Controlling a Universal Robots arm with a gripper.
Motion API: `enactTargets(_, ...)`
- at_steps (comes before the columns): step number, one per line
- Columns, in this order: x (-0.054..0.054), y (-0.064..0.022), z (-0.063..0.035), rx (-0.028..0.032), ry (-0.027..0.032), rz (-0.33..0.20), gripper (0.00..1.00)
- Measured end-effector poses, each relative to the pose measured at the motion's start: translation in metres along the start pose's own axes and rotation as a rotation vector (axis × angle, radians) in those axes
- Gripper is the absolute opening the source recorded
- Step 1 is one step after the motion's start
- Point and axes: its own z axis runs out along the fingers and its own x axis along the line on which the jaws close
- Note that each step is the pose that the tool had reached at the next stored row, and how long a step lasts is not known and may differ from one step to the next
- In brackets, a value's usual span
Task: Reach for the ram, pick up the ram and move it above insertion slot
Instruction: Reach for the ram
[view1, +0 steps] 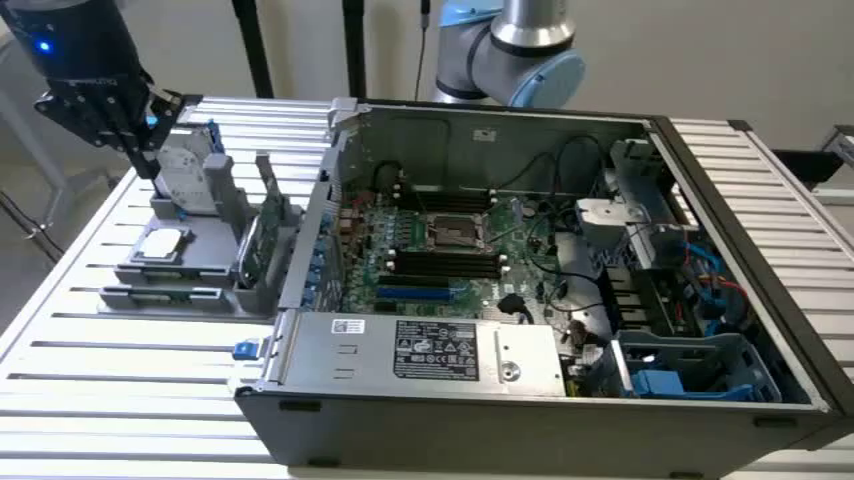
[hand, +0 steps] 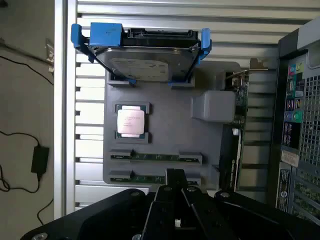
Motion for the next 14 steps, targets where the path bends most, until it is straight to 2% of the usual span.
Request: enactTargets(14, -0.0002, -0.0003, 0.0, 0.0, 0.0003, 0.0, 0.11)
